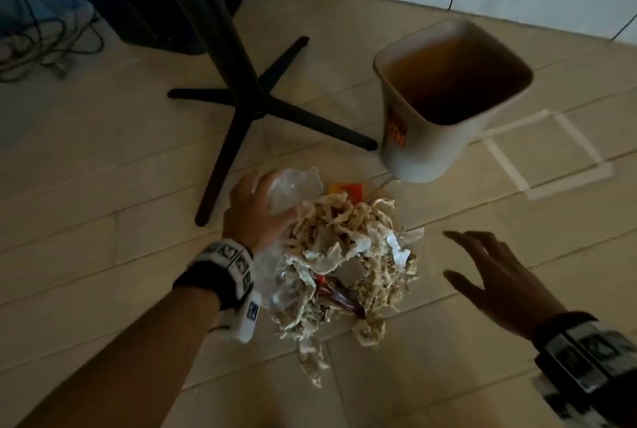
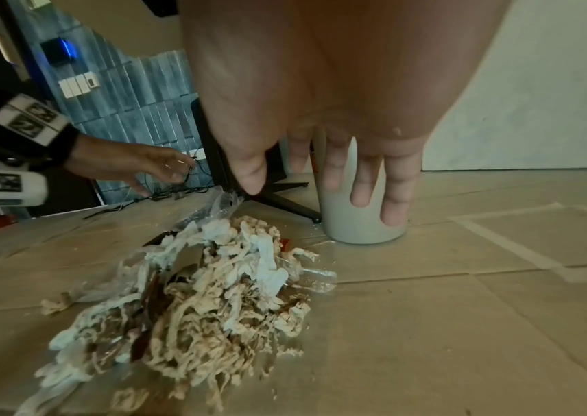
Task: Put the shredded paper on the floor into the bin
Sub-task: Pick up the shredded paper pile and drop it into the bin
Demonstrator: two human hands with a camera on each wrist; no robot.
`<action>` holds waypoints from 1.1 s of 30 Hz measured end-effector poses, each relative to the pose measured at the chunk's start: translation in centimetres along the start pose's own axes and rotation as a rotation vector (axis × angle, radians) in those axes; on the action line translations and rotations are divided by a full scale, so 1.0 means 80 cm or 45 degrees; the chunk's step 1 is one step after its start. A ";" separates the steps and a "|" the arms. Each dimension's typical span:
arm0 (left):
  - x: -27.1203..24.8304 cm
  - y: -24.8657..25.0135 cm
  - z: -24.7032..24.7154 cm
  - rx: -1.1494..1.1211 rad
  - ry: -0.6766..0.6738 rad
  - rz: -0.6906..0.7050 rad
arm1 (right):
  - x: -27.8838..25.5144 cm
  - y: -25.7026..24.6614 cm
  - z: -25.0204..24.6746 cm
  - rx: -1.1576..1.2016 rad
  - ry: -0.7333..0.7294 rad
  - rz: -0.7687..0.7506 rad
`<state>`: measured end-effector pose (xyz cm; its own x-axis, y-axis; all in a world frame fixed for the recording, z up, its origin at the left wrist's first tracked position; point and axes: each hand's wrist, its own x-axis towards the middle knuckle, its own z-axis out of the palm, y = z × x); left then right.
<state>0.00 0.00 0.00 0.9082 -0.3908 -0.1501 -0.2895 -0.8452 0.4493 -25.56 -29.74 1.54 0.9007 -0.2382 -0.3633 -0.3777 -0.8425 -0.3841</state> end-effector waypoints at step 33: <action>-0.004 0.096 -0.006 -0.473 0.276 0.596 | 0.087 -0.122 0.018 1.400 0.038 -0.154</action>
<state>-2.39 -6.17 3.96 0.7627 -0.5727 0.3003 -0.5816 -0.4045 0.7058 -15.91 -22.51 1.54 0.9439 -0.2070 -0.2575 -0.2582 0.0238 -0.9658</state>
